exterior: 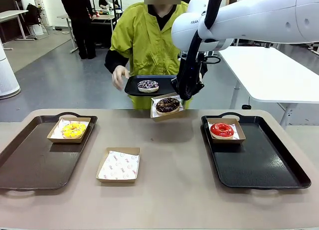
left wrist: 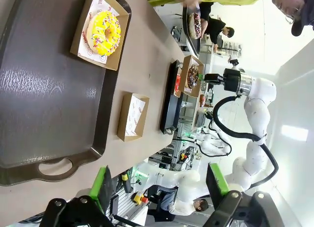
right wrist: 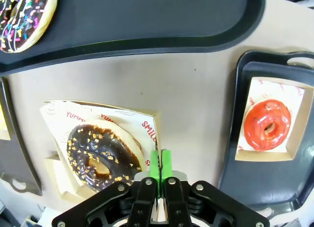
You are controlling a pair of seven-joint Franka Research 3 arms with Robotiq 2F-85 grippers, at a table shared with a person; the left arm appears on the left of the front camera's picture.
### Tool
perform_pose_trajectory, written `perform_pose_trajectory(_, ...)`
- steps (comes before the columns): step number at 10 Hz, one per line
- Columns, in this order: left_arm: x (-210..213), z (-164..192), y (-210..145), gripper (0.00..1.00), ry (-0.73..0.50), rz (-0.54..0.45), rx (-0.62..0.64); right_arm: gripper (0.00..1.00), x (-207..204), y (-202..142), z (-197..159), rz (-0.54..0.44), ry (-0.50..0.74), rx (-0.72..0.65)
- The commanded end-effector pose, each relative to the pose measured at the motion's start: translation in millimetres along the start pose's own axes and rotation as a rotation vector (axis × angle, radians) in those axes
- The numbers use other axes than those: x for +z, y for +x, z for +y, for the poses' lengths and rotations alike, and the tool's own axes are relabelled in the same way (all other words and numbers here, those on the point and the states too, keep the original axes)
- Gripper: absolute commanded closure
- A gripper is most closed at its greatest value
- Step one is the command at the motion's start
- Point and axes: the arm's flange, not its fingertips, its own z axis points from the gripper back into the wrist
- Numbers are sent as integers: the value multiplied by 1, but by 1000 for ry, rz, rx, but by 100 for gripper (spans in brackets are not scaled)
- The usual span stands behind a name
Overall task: Individually package the donuts and arrange them on the tray.
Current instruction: Place the picked Paper togo box on the Handle tray while simultaneously picking up another Paper togo box from the table with the other hand.
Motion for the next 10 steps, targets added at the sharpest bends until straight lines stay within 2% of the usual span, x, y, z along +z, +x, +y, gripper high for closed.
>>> perform_pose_trajectory(1, 1, -10, -10, 0, 60, 34, -43, 99, 9, -18, -20, -22, -10, 34)
perform_pose_trajectory(5, -35, -100, -16, 0, 342, 101, -155, 99, 80, -108, -141, -93, -31, -24)
perform_pose_trajectory(7, -74, -138, -27, 0, 503, 143, -199, 99, 82, -137, -193, -100, -19, -34)
perform_pose_trajectory(10, -152, -165, -38, 0, 703, 161, -215, 99, 52, -165, -261, -41, -31, -68)
